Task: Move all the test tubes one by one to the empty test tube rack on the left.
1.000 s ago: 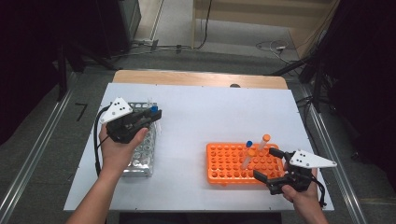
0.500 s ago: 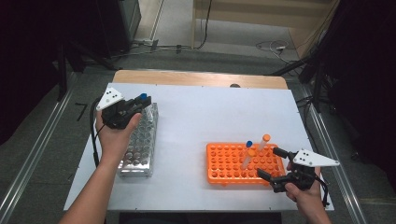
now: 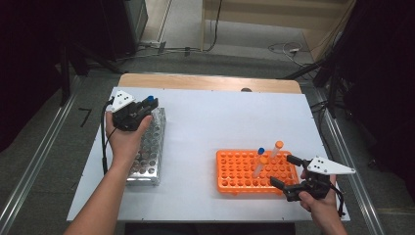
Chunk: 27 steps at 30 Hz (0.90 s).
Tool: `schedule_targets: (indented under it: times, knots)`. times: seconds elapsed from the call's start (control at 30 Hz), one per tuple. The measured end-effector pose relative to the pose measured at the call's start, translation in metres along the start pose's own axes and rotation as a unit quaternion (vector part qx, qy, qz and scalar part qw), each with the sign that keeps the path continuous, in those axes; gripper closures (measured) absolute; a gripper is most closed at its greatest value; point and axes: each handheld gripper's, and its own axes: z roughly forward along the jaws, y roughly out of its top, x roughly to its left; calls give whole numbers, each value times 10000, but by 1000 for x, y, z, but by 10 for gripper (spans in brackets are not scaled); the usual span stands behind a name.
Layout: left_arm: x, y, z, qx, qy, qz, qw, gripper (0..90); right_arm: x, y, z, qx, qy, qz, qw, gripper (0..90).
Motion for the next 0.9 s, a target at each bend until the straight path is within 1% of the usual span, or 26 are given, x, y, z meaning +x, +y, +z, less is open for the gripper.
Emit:
schedule_targets:
  times: [0.17,0.33,0.43,0.5,0.67,0.77,0.9]
  knots:
    - [0,-4,3,62,97,45,9999,768,0,0,0,0,-7,-5,10000,0]
    - [0,-9,5,122,136,-16,9998,768,0,-1,1,17,-11,-5,10000,0]
    - [0,-12,5,248,166,-22,9996,767,0,-1,1,25,-16,-13,10000,0]
    - [-1,-14,6,318,188,5,9993,767,0,-1,1,21,-23,9,10000,0]
    - [-6,-15,7,522,270,183,9981,765,0,-1,2,26,-33,16,10000,0]
    - [-7,-16,7,627,321,177,9974,763,0,-1,2,36,-41,9,10000,0]
    - [-9,-17,8,785,384,252,9959,759,0,-1,2,48,-49,-8,10000,0]
